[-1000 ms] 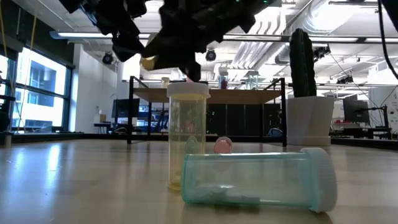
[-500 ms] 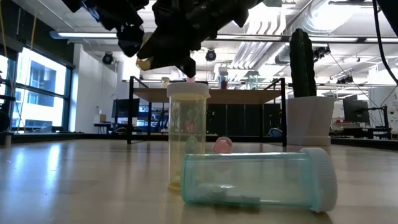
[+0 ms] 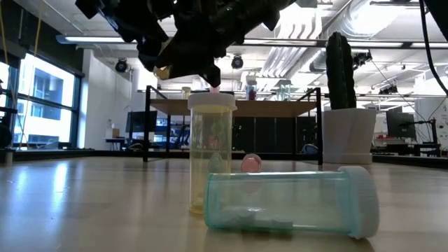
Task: Pick and place medicine bottles onto shelf by color
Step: Put the right yellow pill bottle on the shelf aligned with the other yellow pill bottle
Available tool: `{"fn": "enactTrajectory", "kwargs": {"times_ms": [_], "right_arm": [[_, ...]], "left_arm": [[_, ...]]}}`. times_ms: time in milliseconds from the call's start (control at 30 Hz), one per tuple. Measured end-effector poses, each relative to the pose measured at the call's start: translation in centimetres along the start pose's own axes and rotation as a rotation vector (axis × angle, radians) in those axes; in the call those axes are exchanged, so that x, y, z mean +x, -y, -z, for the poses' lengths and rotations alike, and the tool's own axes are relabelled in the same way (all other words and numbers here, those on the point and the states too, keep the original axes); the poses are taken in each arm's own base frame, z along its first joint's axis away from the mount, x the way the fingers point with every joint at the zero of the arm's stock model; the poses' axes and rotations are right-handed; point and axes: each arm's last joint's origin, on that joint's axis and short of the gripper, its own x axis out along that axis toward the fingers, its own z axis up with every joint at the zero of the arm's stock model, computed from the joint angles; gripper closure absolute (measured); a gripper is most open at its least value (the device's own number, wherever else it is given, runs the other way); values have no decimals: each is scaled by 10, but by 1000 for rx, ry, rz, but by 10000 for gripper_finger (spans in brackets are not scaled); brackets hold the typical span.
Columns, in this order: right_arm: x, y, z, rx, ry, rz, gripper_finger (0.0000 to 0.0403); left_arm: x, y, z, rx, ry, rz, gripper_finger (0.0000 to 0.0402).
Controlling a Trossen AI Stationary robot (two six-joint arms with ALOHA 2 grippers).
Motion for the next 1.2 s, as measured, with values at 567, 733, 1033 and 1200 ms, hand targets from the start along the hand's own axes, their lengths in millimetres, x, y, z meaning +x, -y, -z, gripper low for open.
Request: {"fn": "enactTrajectory", "kwargs": {"times_ms": [567, 733, 1033, 1200], "right_arm": [[0, -1, -3, -8, 29, -7, 324], [0, -1, -3, -8, 29, -7, 324], [0, 0, -3, -7, 29, -4, 324], [0, 0, -3, -7, 28, -4, 324]], "left_arm": [[1, 1, -2, 6, 16, 5, 202], [1, 1, -2, 8, 14, 8, 211], [1, 1, -2, 18, 13, 10, 271], [1, 1, -1, 18, 12, 10, 289]]}}
